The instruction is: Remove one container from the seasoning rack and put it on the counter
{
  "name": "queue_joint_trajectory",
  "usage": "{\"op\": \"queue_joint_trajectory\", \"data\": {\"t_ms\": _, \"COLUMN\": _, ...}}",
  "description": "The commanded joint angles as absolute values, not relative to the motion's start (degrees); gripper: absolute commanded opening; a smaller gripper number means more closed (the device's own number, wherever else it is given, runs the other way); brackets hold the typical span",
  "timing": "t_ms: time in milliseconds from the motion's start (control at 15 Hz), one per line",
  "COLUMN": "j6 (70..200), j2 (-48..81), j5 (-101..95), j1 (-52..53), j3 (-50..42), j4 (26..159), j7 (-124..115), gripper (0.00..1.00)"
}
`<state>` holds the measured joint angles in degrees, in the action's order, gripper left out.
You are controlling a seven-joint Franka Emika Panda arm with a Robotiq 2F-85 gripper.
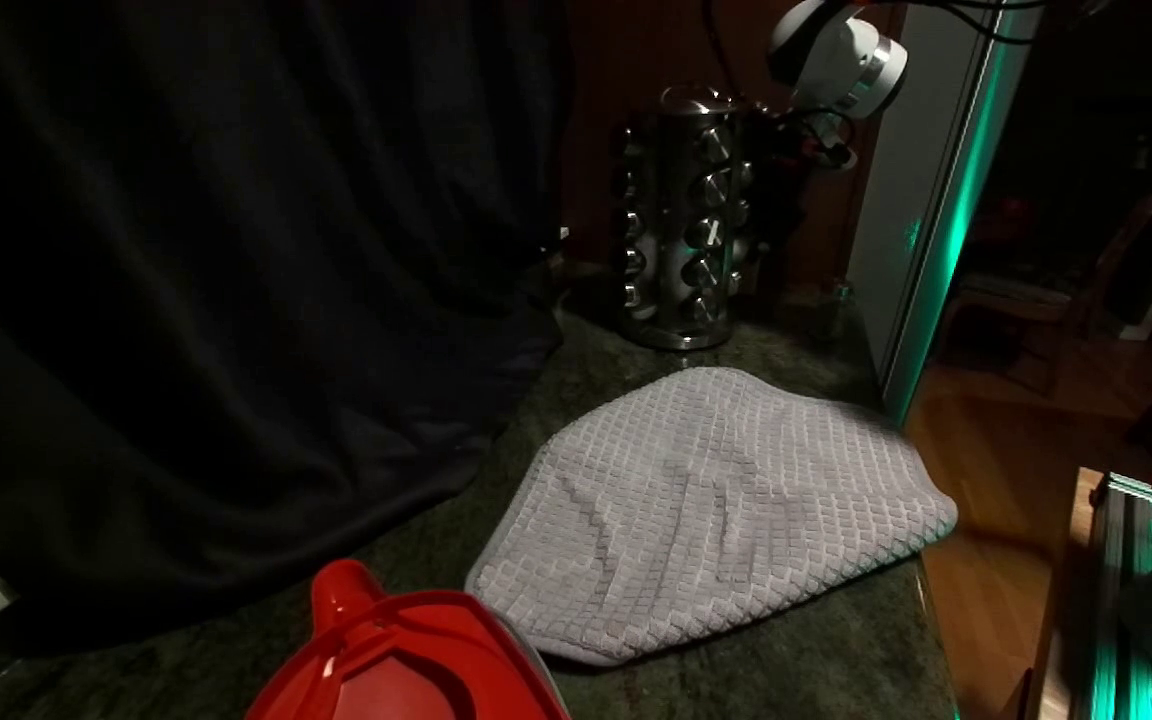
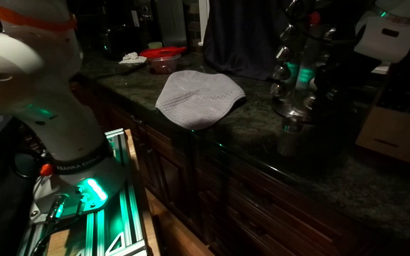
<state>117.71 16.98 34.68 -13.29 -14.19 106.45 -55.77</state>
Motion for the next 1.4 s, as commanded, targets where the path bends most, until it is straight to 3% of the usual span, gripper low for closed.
{"op": "queue_joint_trajectory", "data": {"t_ms": 0, "j6": 118.0, "j2": 15.0, "j5": 33.8, "j1": -13.7, "j3": -14.3, "j4": 107.2, "j7": -56.3, "gripper": 0.23}}
{"op": "queue_joint_trajectory", "data": {"t_ms": 1333, "j6": 121.0, "j2": 14.5, "j5": 32.1, "j1": -14.2, "j3": -15.3, "j4": 106.9, "j7": -57.4, "gripper": 0.23}}
